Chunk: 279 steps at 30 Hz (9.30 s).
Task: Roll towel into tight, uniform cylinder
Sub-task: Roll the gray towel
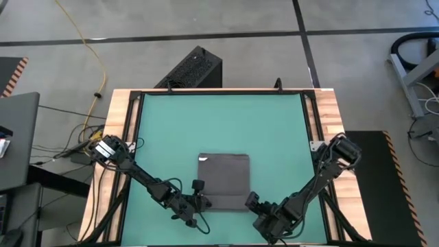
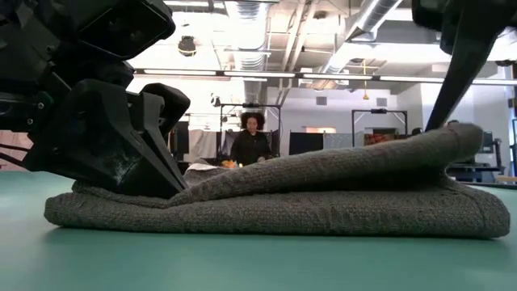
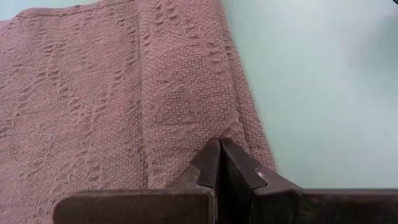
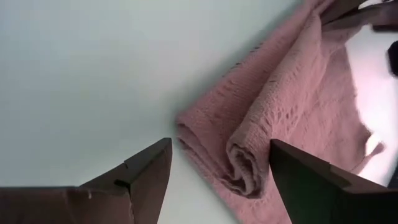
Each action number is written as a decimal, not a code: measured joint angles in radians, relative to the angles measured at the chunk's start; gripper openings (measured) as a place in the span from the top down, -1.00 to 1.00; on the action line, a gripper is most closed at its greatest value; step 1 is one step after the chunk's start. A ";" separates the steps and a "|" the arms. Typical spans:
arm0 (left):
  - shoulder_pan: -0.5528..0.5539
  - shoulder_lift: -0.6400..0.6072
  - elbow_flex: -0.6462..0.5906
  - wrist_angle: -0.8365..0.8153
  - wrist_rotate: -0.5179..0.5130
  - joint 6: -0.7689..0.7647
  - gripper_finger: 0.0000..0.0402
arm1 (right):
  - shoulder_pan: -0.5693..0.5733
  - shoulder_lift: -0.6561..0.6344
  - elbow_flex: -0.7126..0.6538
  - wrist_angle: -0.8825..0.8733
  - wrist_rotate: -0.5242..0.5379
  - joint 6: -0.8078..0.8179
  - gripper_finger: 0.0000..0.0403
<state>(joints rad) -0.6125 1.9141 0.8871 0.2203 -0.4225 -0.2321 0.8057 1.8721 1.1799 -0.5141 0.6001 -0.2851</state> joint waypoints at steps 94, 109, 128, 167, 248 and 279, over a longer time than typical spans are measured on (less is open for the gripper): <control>0.435 -0.117 0.013 0.039 0.494 0.541 1.00 | -0.072 -0.158 -0.204 0.234 -0.351 0.759 0.79; 0.465 0.045 0.106 0.011 0.349 0.540 1.00 | -0.072 -0.158 -0.203 0.234 -0.356 0.763 0.79; 0.395 0.062 0.122 -0.089 0.451 0.096 1.00 | -0.052 -0.158 -0.203 0.223 -0.411 1.184 0.79; 0.348 -0.067 0.113 -0.089 0.420 -0.023 1.00 | -0.144 -0.205 -0.204 0.204 -0.767 1.937 0.79; 0.304 0.184 0.206 0.132 0.444 0.168 1.00 | 0.170 0.007 0.136 -0.245 -0.281 0.752 -0.22; 0.323 0.184 0.206 0.136 0.506 0.167 1.00 | 0.101 0.079 0.136 -0.285 -0.052 0.699 -0.29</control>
<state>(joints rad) -0.2897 2.0979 1.0931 0.3565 0.0838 -0.0647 0.9070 1.9514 1.3163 -0.7991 0.5477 0.4135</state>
